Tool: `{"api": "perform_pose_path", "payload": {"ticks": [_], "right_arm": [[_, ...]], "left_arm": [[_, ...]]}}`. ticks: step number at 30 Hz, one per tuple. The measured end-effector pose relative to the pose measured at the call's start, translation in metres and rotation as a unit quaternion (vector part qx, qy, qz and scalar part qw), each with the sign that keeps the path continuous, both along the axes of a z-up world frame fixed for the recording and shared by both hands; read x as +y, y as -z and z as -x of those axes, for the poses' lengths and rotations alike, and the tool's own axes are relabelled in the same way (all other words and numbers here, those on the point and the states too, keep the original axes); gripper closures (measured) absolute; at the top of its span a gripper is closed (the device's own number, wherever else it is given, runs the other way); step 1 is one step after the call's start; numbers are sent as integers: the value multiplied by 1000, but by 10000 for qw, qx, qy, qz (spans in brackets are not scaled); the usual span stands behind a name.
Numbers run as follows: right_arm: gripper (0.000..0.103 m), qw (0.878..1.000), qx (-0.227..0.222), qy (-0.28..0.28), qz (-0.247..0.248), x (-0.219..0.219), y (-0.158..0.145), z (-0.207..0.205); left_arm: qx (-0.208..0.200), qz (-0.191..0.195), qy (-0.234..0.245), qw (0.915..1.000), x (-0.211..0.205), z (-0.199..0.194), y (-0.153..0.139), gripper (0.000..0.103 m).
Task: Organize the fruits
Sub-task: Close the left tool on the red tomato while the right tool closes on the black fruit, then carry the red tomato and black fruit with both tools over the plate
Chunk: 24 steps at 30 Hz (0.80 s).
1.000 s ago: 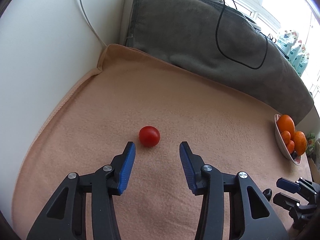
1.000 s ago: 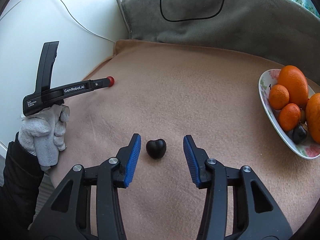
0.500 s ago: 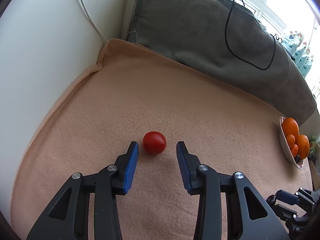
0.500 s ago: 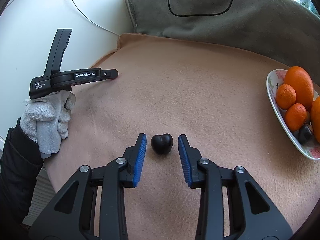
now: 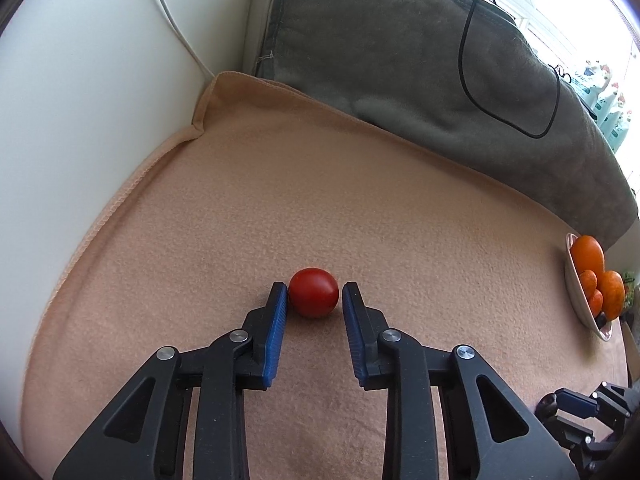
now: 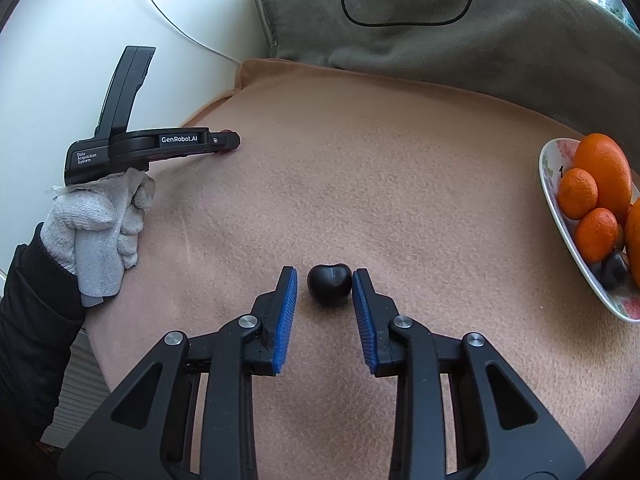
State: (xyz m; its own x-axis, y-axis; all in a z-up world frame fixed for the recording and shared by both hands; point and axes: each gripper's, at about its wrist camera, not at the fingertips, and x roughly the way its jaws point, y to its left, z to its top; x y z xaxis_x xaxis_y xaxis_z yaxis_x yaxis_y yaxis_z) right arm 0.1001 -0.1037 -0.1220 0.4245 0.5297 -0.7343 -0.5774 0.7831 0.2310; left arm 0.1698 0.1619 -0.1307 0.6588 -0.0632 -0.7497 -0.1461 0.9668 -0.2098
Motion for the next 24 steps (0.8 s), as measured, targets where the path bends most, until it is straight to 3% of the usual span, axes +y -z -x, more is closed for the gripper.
{"api": "perform_pose_path", "payload": {"ticks": [7, 24], "right_arm": [[78, 10000, 40, 68, 49, 1, 3, -4], [79, 9997, 51, 148, -163, -5, 0, -4]], "left_arm": [[-7, 69, -11, 10000, 3, -2, 1, 79], [-221, -14, 56, 9997, -7, 14, -13, 80]]}}
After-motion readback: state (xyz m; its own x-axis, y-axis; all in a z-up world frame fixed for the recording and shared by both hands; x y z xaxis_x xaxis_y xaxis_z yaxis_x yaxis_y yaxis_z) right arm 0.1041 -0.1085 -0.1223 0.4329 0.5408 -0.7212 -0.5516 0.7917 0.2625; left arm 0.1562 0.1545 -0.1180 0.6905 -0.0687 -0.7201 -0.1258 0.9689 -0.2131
